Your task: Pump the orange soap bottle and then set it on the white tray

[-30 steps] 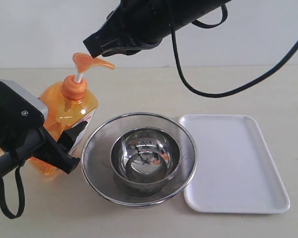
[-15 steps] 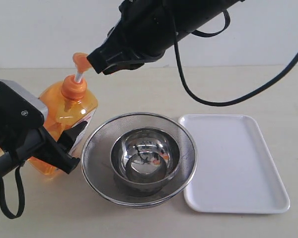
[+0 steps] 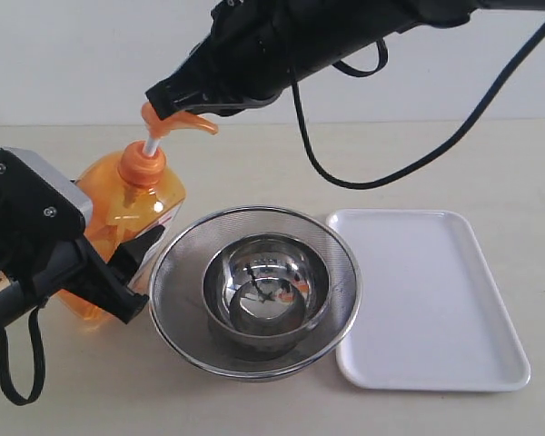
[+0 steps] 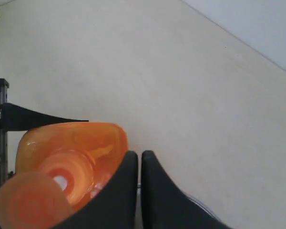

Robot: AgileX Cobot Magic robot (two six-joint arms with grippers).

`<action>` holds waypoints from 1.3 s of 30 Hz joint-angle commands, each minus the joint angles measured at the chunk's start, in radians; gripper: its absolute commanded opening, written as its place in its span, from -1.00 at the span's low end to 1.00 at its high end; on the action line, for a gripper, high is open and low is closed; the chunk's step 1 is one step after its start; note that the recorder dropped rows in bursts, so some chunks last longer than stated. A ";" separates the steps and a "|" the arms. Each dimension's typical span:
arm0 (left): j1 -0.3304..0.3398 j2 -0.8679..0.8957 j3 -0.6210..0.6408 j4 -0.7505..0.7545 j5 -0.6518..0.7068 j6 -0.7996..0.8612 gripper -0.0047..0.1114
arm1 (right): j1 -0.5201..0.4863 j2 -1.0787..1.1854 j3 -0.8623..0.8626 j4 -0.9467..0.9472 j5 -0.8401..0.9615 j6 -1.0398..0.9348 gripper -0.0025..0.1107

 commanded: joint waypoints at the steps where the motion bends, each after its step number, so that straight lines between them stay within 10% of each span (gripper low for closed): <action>1: -0.007 -0.004 -0.001 0.002 0.033 0.004 -0.84 | -0.003 -0.023 -0.004 0.001 0.046 -0.008 -0.96; 39: -0.007 -0.004 -0.012 -0.004 0.056 0.065 -0.84 | -0.005 -0.068 0.010 -0.053 0.162 0.058 -0.96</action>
